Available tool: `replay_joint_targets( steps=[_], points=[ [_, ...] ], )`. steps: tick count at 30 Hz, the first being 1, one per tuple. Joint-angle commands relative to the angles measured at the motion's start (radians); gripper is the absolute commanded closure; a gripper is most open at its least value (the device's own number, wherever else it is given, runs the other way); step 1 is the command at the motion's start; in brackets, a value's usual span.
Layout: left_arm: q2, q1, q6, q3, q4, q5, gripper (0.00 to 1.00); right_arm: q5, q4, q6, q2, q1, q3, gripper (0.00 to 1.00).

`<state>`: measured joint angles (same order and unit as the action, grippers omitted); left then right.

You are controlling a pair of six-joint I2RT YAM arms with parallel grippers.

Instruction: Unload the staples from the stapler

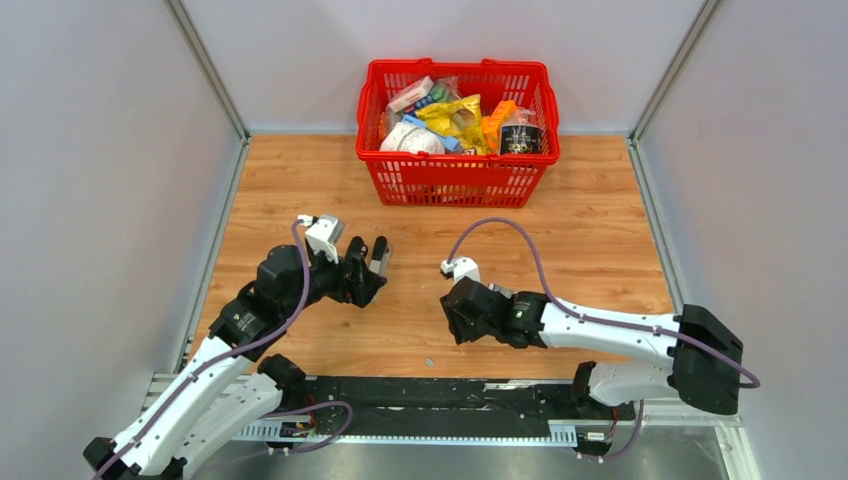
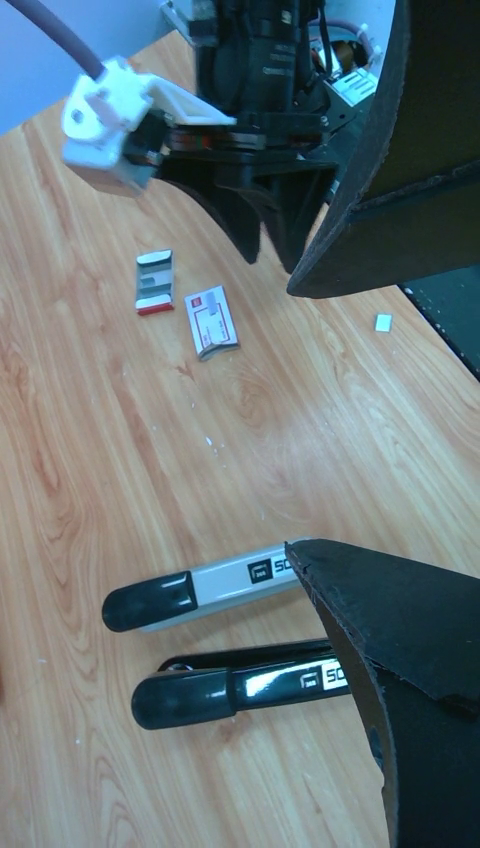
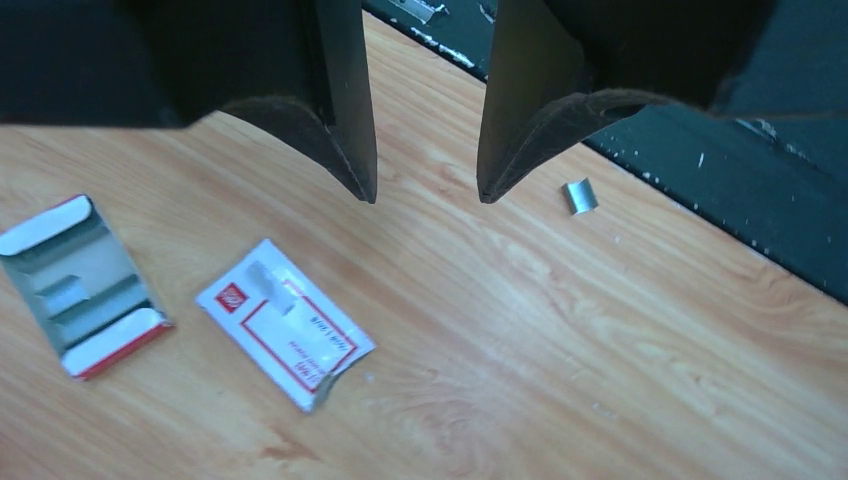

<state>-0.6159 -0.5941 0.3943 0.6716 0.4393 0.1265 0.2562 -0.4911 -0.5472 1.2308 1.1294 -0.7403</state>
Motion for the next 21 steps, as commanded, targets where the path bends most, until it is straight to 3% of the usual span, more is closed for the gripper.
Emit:
replay_joint_targets(
  steps=[1,11,21],
  points=[
    [0.033,0.0,-0.021,0.057,0.051,-0.034,0.03,-0.028,0.072,0.064,0.047,0.073,-0.057,0.55],
    [0.087,0.0,-0.02,0.088,0.122,-0.06,0.03,-0.02,0.094,0.101,0.249,0.228,-0.154,0.55],
    [0.127,0.0,-0.009,0.071,0.142,-0.065,0.03,-0.002,0.083,0.093,0.352,0.294,-0.203,0.55]
  ],
)
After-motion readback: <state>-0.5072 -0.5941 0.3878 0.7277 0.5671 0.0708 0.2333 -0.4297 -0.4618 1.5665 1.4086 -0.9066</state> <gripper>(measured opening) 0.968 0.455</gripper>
